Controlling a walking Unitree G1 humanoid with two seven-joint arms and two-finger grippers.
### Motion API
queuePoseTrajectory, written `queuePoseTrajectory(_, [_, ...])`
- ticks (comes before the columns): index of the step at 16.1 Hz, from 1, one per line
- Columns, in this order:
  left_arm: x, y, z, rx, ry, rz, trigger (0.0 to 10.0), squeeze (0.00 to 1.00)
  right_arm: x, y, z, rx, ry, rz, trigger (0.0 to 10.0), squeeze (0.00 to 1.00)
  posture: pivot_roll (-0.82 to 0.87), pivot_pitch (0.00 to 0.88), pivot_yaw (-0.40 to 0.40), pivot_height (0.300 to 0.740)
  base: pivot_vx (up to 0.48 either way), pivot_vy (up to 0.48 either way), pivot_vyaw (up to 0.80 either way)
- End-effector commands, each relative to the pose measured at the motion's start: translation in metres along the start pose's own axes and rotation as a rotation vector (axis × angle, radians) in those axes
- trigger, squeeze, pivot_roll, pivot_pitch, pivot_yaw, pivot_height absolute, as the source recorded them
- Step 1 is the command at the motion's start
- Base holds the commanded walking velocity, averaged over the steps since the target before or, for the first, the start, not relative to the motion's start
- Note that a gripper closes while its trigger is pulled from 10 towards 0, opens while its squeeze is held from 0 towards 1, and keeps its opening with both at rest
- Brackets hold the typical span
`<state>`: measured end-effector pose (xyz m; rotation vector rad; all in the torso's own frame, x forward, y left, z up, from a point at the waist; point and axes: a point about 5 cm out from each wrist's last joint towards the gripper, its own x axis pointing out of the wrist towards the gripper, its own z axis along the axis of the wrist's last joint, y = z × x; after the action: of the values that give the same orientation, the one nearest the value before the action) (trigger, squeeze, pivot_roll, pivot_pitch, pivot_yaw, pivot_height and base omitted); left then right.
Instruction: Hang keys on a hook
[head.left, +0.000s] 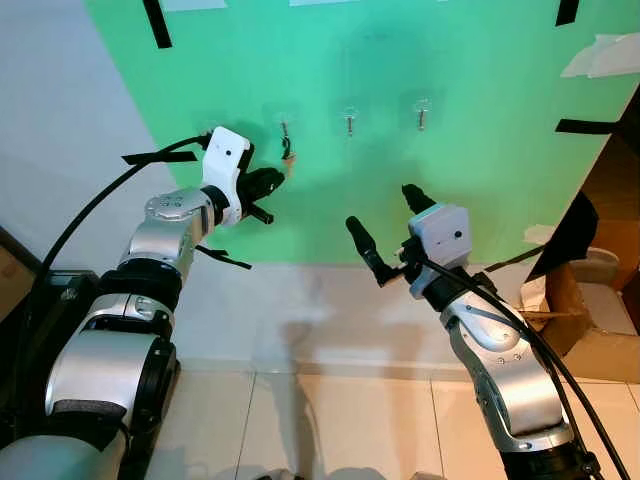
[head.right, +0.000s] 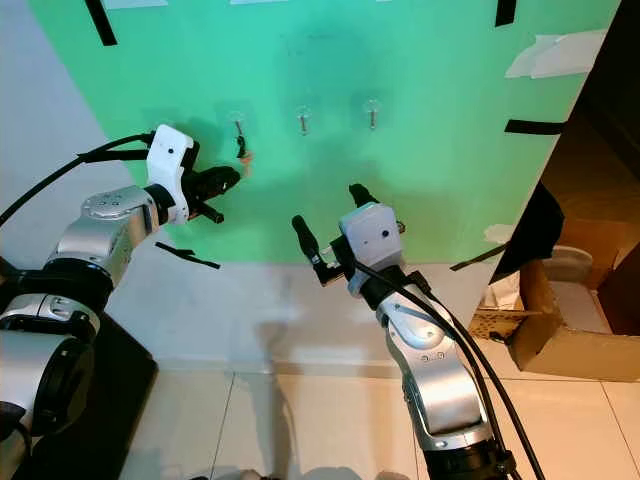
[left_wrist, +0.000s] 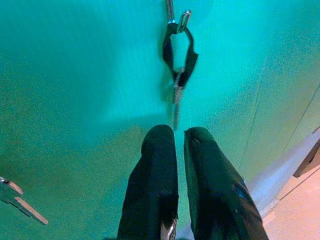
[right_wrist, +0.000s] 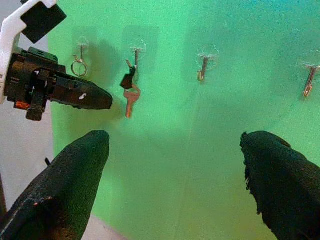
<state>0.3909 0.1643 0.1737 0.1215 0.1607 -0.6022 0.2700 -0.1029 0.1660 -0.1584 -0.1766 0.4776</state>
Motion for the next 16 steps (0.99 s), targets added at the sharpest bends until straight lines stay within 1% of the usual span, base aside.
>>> queuePoseTrajectory(1, [-0.002, 0.003, -0.002, 0.011, 0.005, 0.008, 10.0, 1.0, 0.002, 0.002, 0.002, 0.019, -0.016, 0.016, 10.0, 0.0, -0.1, 0.0, 0.156, 0.74, 0.0, 0.0, 0.0])
queuePoseTrajectory(4, [-0.005, 0.006, -0.004, 0.019, 0.001, 0.016, 10.0, 1.0, 0.002, 0.003, 0.002, 0.024, -0.014, 0.024, 10.0, 0.0, -0.1, 0.0, 0.152, 0.74, 0.0, 0.0, 0.0])
queuePoseTrajectory(7, [-0.013, 0.012, 0.001, 0.005, -0.041, -0.005, 10.0, 1.0, 0.001, 0.0, 0.007, 0.048, -0.043, 0.049, 10.0, 0.0, -0.09, 0.0, 0.142, 0.74, 0.0, 0.0, 0.0])
queuePoseTrajectory(9, [-0.017, 0.014, -0.001, 0.015, -0.034, -0.021, 10.0, 1.0, 0.003, 0.001, 0.011, 0.065, -0.066, 0.072, 10.0, 0.0, -0.09, 0.0, 0.133, 0.74, 0.0, 0.0, 0.0])
queuePoseTrajectory(11, [-0.02, 0.016, -0.004, 0.025, -0.022, -0.015, 10.0, 1.0, 0.005, 0.001, 0.011, 0.067, -0.069, 0.086, 10.0, 0.0, -0.08, 0.0, 0.121, 0.74, 0.0, 0.0, 0.0])
queuePoseTrajectory(14, [-0.023, 0.017, -0.005, 0.02, -0.025, -0.011, 10.0, 1.0, 0.006, -0.001, 0.012, 0.06, -0.066, 0.08, 10.0, 0.0, -0.08, 0.0, 0.124, 0.74, 0.0, 0.0, 0.0])
queuePoseTrajectory(16, [-0.025, 0.019, -0.007, -0.007, -0.034, -0.016, 10.0, 1.0, 0.005, -0.004, 0.01, 0.054, -0.056, 0.051, 10.0, 0.0, -0.09, 0.0, 0.132, 0.74, 0.0, 0.0, 0.0])
